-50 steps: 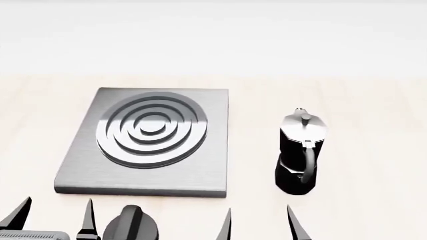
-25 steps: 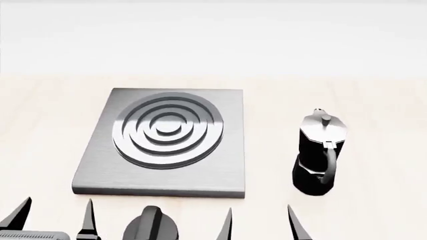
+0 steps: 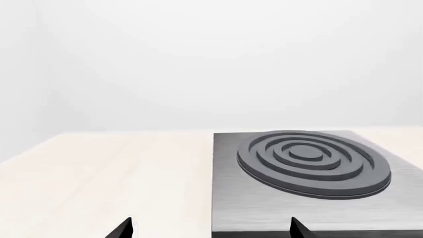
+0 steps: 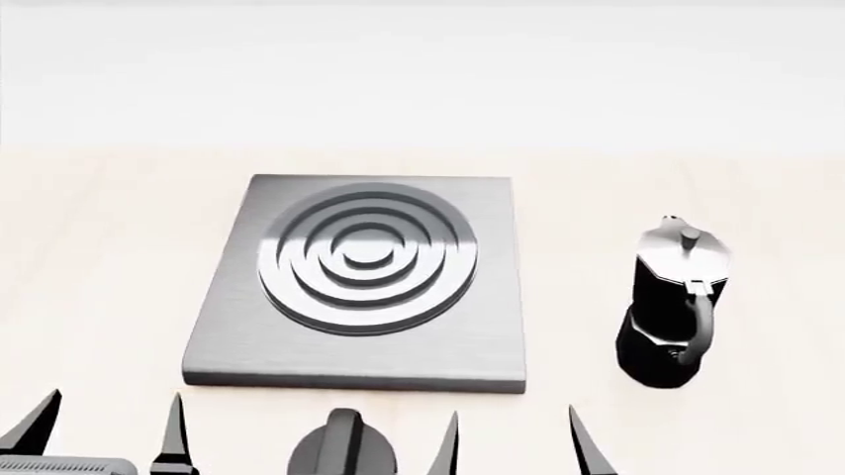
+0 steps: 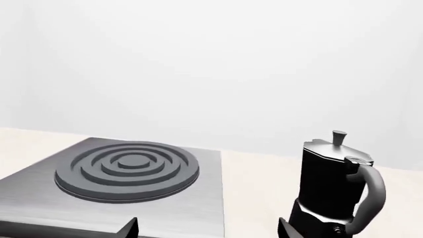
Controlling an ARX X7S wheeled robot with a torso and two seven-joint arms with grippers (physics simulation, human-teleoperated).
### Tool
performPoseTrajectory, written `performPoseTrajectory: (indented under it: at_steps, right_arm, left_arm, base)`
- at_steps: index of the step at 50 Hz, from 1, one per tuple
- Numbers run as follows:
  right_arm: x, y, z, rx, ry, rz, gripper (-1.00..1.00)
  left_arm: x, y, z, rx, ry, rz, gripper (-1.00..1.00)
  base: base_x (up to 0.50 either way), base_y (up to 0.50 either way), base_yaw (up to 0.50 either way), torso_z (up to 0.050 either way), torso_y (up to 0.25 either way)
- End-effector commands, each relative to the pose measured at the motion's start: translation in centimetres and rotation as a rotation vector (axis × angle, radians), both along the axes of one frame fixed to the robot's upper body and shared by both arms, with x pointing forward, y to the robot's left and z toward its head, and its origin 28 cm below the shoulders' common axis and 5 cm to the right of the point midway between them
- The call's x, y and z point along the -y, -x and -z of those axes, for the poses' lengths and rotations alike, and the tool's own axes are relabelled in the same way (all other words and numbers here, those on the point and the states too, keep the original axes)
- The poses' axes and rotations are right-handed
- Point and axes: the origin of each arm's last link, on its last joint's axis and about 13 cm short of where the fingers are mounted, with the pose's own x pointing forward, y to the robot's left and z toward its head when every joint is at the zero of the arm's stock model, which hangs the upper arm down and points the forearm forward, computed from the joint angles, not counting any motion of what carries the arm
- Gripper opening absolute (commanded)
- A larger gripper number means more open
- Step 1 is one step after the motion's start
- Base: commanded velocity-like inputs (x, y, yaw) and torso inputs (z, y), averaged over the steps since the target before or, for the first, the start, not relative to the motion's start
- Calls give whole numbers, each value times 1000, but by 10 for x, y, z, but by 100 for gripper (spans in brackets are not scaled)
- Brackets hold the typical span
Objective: Put the moka pot on the stove.
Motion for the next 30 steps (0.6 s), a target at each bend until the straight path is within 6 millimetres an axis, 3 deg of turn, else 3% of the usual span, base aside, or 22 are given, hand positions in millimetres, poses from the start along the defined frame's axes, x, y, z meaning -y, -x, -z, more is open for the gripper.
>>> performPoseTrajectory:
  at_steps: [1,30]
  right_arm:
    - [0,0,0,0,3,1,100]
    - [1,1,4,-10,-23,8,100]
  left_arm:
    - [0,-1,0,0,0,-1,100]
    - [0,1,1,-3,-2,2,100]
  base:
    - [0,117,0,0,0]
    - [0,128,0,0,0]
